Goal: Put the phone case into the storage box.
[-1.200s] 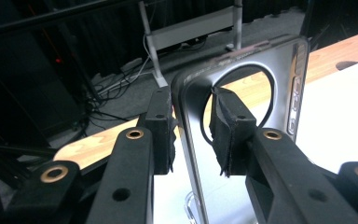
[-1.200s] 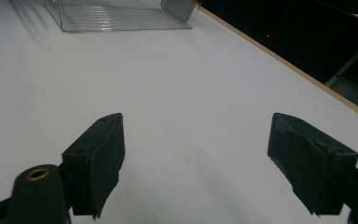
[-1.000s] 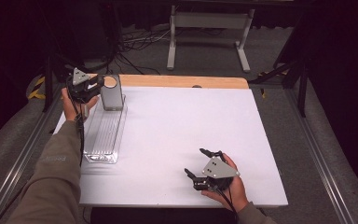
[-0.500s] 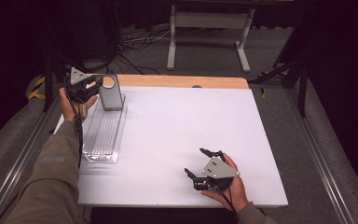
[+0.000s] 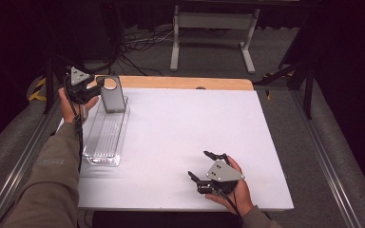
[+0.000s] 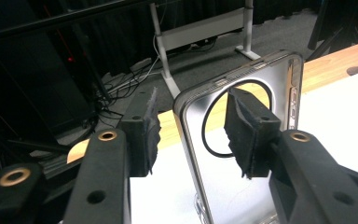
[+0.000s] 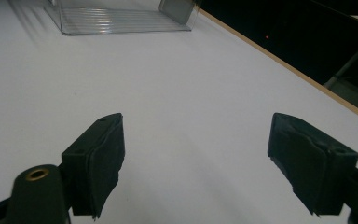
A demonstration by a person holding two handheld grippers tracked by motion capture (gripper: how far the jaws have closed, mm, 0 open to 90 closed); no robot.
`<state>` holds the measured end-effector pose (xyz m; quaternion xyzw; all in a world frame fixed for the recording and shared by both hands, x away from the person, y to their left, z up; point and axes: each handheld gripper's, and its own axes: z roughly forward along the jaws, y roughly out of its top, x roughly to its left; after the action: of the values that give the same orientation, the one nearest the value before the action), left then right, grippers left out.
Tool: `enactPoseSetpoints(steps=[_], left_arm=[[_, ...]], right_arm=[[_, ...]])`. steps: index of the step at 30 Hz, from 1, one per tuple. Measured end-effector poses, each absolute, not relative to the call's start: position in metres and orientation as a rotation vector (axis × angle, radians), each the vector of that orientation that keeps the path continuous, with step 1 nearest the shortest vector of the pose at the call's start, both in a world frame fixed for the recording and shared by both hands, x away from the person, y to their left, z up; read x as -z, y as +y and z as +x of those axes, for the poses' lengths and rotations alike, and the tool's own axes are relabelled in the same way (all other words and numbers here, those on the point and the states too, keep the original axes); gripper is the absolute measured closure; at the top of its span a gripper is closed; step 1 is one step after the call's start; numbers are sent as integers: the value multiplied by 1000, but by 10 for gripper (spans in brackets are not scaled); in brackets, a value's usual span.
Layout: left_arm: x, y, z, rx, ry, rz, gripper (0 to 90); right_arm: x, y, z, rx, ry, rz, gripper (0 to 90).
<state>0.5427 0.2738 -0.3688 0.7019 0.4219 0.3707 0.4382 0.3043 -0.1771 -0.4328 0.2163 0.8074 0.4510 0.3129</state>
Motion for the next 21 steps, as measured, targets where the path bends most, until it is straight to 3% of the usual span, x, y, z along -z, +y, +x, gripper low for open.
enactPoseSetpoints(steps=[9,21], left_arm=[[365,277,539,-919,1050,1730,510],[361,282,534,-910,1057,1703,392]], right_arm=[[432,-177,304,-1189,2124,570,199],[431,-178,304,-1192,2116,570,199]])
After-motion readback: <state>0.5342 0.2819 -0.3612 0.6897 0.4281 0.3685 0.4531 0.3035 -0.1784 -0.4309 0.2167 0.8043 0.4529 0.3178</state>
